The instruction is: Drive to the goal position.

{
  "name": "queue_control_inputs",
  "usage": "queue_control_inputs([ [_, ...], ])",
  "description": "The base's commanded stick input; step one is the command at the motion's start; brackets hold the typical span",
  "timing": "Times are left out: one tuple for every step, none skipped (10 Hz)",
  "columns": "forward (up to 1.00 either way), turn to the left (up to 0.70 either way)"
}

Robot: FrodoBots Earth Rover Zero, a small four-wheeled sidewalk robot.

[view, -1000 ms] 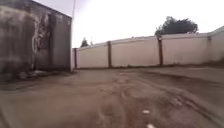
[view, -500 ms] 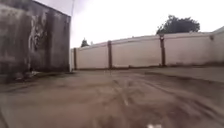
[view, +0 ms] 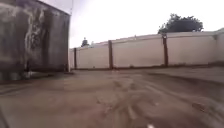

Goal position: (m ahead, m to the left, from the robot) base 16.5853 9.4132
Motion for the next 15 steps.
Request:
queue_control_inputs([
  [0.7, 0.0],
  [0.7, 0.0],
  [0.7, 0.0],
  [0.7, 0.0],
  [0.7, 0.0],
  [0.7, 0.0],
  [0.7, 0.0],
  [0.7, 0.0],
  [0.7, 0.0],
  [0.7, 0.0],
  [0.7, 0.0],
  [0.7, 0.0],
  [0.7, 0.0],
  [0.7, 0.0],
  [0.7, 0.0],
])
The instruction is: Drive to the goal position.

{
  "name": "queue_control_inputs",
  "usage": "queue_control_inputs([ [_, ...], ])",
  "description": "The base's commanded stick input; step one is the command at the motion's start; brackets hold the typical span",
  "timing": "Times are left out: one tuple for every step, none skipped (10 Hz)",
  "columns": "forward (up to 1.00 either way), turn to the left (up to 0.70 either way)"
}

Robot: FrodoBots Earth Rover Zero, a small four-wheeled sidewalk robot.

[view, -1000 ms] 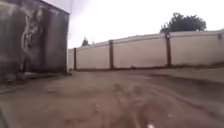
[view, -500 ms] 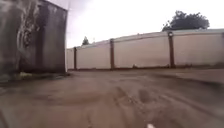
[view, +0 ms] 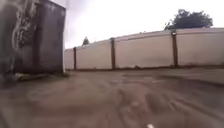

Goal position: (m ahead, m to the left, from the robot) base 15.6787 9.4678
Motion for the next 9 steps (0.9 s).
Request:
queue_control_inputs([
  [0.7, 0.0],
  [0.7, 0.0],
  [0.7, 0.0],
  [0.7, 0.0],
  [0.7, 0.0],
  [0.7, 0.0],
  [0.7, 0.0],
  [0.7, 0.0],
  [0.7, 0.0],
])
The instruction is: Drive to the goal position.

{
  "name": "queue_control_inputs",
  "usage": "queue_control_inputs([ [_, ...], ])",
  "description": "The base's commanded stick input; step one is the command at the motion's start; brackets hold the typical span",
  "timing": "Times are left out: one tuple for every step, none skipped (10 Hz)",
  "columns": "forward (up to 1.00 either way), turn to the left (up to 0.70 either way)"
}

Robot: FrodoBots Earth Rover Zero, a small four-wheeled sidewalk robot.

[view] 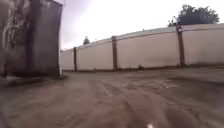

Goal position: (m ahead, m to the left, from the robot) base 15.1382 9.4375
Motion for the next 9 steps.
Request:
queue_control_inputs([
  [0.7, 0.0],
  [0.7, 0.0],
  [0.7, 0.0],
  [0.7, 0.0],
  [0.78, 0.0],
  [0.85, 0.0],
  [0.85, 0.0],
  [0.85, 0.0],
  [0.85, 0.0],
])
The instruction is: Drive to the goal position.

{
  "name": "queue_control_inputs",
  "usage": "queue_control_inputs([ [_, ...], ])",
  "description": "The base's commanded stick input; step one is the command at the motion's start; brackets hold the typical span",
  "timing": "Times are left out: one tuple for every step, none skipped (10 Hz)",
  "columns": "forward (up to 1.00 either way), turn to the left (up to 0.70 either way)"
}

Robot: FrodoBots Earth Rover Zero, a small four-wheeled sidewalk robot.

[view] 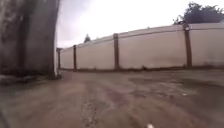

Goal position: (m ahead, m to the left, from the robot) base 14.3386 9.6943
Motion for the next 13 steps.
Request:
queue_control_inputs([
  [0.85, 0.0],
  [0.85, 0.0],
  [0.85, 0.0],
  [0.85, 0.0],
  [0.85, 0.0],
  [0.85, 0.0],
  [0.85, 0.0],
  [0.85, 0.0],
  [0.85, 0.0],
  [0.85, 0.0],
  [0.85, 0.0],
  [0.85, 0.0],
  [0.85, 0.0],
])
